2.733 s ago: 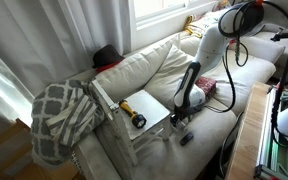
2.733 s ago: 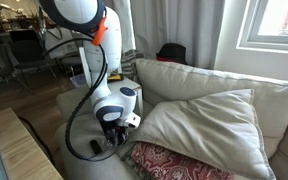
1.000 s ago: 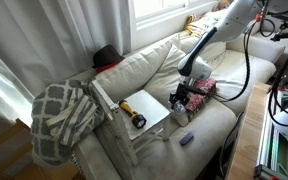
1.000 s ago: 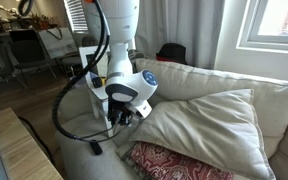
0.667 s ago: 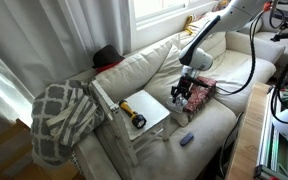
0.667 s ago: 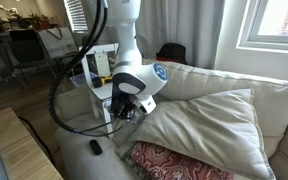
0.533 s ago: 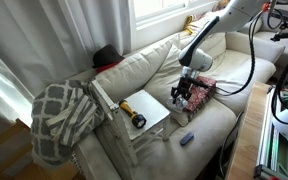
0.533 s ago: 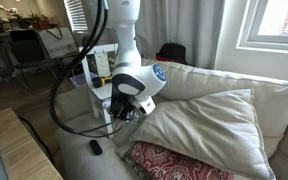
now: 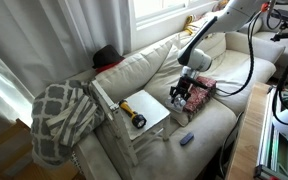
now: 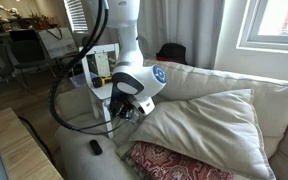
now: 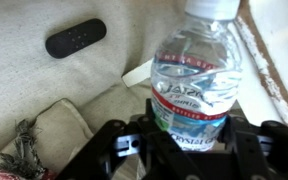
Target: Lay the flashlight flat on the seat of the wooden chair and put the bottle of water upright on it
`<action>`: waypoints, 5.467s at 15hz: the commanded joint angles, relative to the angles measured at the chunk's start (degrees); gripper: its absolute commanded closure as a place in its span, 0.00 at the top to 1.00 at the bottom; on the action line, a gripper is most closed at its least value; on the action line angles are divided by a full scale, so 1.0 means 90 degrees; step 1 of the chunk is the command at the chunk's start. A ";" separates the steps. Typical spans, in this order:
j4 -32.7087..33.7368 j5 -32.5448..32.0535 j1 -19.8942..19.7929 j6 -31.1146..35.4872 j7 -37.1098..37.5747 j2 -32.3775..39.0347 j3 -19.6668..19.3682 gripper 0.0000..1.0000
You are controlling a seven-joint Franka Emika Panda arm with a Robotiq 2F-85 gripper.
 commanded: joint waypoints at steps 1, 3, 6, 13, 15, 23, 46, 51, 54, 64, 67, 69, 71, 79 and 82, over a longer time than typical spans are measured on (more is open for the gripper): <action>-0.0068 0.0843 -0.0249 -0.0669 -0.0200 -0.0426 0.0211 0.27; -0.0062 0.1323 -0.0235 -0.1114 -0.0242 -0.0672 0.0190 0.27; -0.0032 0.2228 -0.0090 -0.2046 -0.0163 -0.1147 -0.0029 0.27; 0.0191 0.3497 0.0870 -0.3109 -0.0548 -0.1637 -0.1085 0.52; 0.0184 0.3522 0.0915 -0.3110 -0.0546 -0.1650 -0.1109 0.27; 0.0339 0.4678 0.2264 -0.5309 -0.0077 -0.1688 -0.2476 0.27; 0.0255 0.6711 0.4378 -0.4573 0.2234 -0.1431 -0.3315 0.27; 0.0334 0.7065 0.4343 -0.4578 0.2721 -0.1310 -0.3363 0.77; 0.0333 0.7065 0.4343 -0.4552 0.2726 -0.1309 -0.3451 0.82; 0.0211 0.6696 0.4438 -0.3676 0.1879 -0.1586 -0.4011 1.00; 0.0103 0.6154 0.4307 -0.3575 0.1208 -0.1891 -0.4253 1.00; -0.0072 0.5782 0.4189 -0.3744 0.0692 -0.2267 -0.4343 1.00; -0.0313 0.5308 0.4179 -0.3712 0.0322 -0.2727 -0.4433 1.00; -0.1614 0.3077 0.4171 -0.3550 -0.0766 -0.4876 -0.4455 1.00; -0.2049 0.2290 0.4138 -0.3524 -0.1101 -0.5685 -0.4376 1.00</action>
